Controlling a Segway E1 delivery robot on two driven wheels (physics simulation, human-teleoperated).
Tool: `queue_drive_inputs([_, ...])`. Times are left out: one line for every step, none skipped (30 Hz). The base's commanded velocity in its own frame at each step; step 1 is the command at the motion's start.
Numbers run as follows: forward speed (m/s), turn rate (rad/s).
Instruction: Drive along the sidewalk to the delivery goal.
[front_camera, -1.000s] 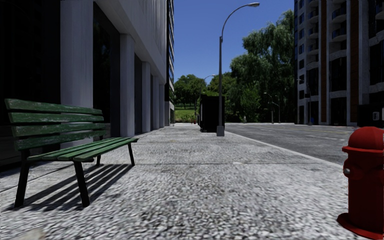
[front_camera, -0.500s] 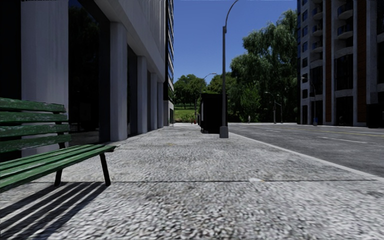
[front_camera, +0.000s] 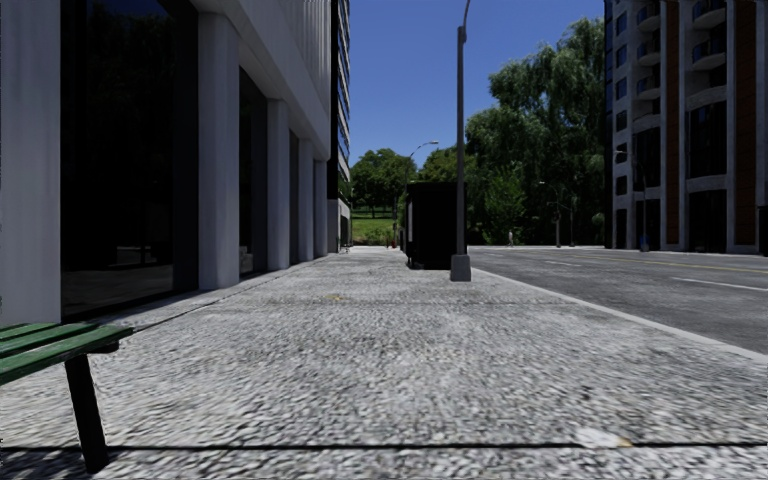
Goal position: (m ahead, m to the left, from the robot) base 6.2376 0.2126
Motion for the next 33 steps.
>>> queue_drive_inputs([2.00, 0.00])
queue_drive_inputs([2.00, 0.00])
queue_drive_inputs([2.00, 0.00])
queue_drive_inputs([2.00, 0.00])
queue_drive_inputs([2.00, 0.00])
queue_drive_inputs([2.00, 0.00])
queue_drive_inputs([2.00, 0.00])
queue_drive_inputs([2.00, 0.00])
queue_drive_inputs([2.00, 0.00])
queue_drive_inputs([2.00, 0.00])
queue_drive_inputs([2.00, 0.02])
queue_drive_inputs([2.00, 0.06])
queue_drive_inputs([2.00, 0.07])
queue_drive_inputs([2.00, 0.09])
queue_drive_inputs([2.00, 0.15])
queue_drive_inputs([2.00, 0.15])
queue_drive_inputs([2.00, 0.22])
queue_drive_inputs([2.00, 0.23])
queue_drive_inputs([2.00, 0.24])
queue_drive_inputs([2.00, 0.24])
queue_drive_inputs([2.00, 0.24])
queue_drive_inputs([2.00, 0.24])
queue_drive_inputs([2.00, 0.24])
queue_drive_inputs([2.00, 0.24])
queue_drive_inputs([2.00, 0.24])
queue_drive_inputs([2.00, 0.24])
queue_drive_inputs([2.00, 0.20])
queue_drive_inputs([2.00, 0.19])
queue_drive_inputs([2.00, 0.00])
queue_drive_inputs([2.00, 0.00])
queue_drive_inputs([2.00, 0.00])
queue_drive_inputs([2.00, 0.00])
queue_drive_inputs([2.00, 0.00])
